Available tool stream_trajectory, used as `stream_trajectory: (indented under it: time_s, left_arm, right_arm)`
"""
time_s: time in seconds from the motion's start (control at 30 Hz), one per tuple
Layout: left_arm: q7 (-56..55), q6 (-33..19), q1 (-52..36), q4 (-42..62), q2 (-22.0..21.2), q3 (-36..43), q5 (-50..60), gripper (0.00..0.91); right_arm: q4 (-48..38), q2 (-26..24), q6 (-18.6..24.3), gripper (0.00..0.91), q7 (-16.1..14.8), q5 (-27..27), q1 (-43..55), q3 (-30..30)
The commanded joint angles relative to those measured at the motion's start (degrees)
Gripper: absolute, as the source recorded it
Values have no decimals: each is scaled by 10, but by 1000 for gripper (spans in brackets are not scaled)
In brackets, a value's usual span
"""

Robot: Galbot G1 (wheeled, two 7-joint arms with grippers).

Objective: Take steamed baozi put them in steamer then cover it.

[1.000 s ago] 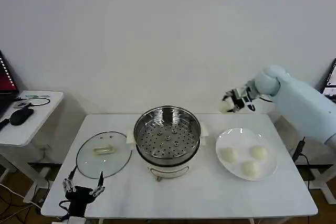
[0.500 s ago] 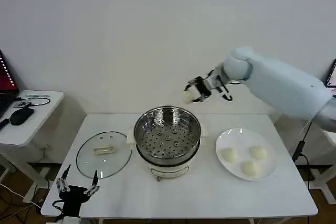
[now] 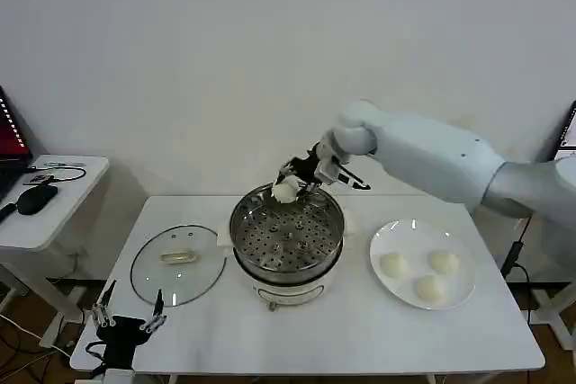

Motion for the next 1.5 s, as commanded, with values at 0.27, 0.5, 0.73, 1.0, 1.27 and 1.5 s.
stream_trajectory:
  time_s: [0.27,0.5,0.73,1.0,1.27,1.5]
  left_arm:
    - [0,0,-4,6,-2,4,1,907]
    - [1,0,-3,5,-1,0,0,907]
    - [1,-1,0,0,1,-3,0,907]
    - [-1,0,2,-10,-1,0,2,907]
    - [-1,0,7,-21,-2,5,4,907]
    - [1,3,8,-28,3,18,8,907]
  right_arm:
    - [-68,54,97,625,25,-140,-27,6]
    - [-103,78,105,625,31,-159,-39,18]
    - [-143,109,116,655,41,-193,-46,32]
    - [-150,120,121,907,37,-208,-50,25]
    - [-131,110,115,907,23,-170,-18,28]
    - [35,3,-47,907,-67,10,108,-46]
